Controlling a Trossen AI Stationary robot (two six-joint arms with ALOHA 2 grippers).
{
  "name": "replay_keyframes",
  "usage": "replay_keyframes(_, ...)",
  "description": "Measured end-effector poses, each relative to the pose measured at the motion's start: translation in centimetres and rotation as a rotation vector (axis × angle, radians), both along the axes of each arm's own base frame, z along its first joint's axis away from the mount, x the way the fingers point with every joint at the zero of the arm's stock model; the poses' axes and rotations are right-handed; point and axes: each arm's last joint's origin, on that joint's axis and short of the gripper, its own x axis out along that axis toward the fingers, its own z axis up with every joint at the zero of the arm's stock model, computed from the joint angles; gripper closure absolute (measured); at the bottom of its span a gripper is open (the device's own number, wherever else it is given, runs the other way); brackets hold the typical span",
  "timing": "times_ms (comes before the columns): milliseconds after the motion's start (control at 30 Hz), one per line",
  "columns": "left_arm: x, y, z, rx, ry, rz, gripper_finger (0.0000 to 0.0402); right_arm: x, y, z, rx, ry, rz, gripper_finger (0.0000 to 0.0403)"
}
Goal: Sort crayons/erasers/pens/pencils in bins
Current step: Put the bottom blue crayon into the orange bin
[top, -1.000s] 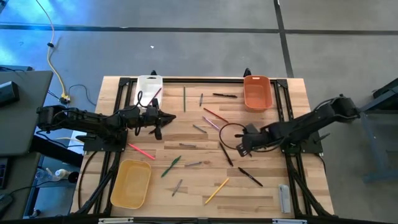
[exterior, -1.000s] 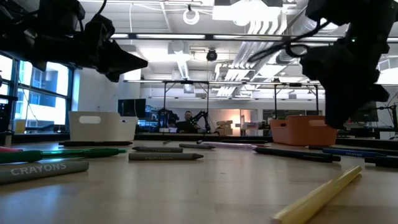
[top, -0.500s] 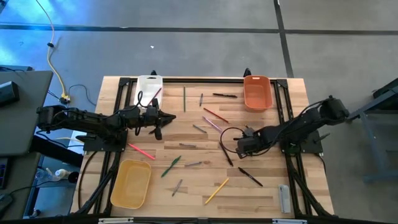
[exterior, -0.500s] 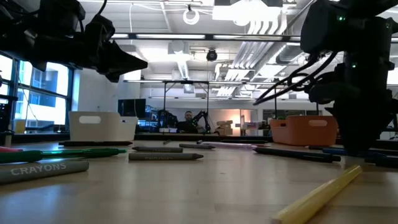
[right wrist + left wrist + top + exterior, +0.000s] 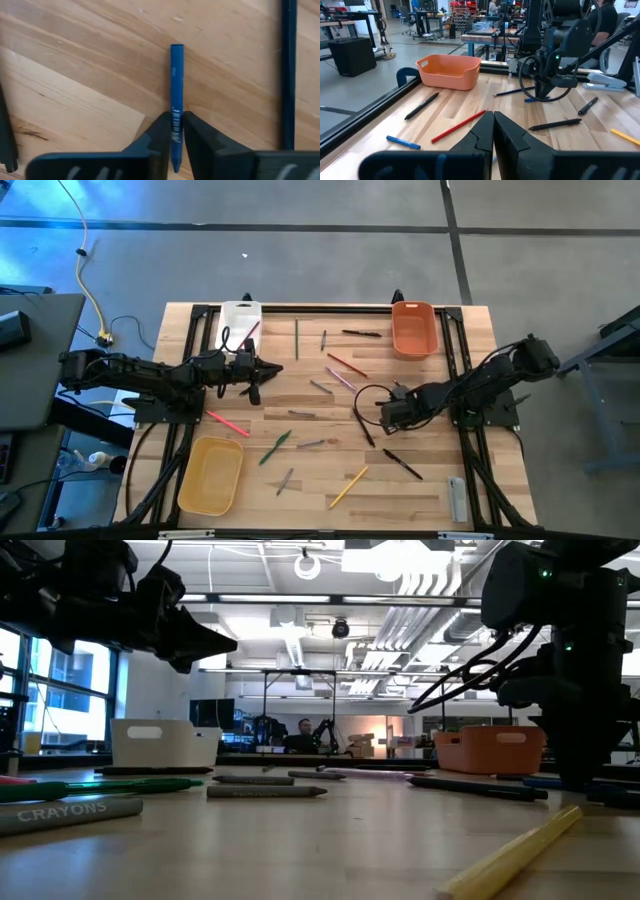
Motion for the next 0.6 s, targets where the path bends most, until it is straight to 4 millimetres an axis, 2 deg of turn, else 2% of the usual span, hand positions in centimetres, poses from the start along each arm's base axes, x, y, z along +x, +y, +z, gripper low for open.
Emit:
replay_keyframes(133, 0.0, 0.0, 0.0, -0.008, 0.001, 0.001, 0.0401, 0.0, 0.0, 0.0, 0.001, 0.001, 0.001, 0.0383)
replay_keyframes(300, 0.0, 0.0, -0.1, -0.009, 0.004, 0.001, 0.0401, 0.0, 0.0, 0.1, 0.007, -0.003, 0.009, 0.0381)
replay_keyframes(600, 0.0, 0.0, -0.1, -0.013, 0.004, 0.001, 0.0402, 1.1, 0.4, 1.5, 0.038, -0.024, 0.083, 0.0380)
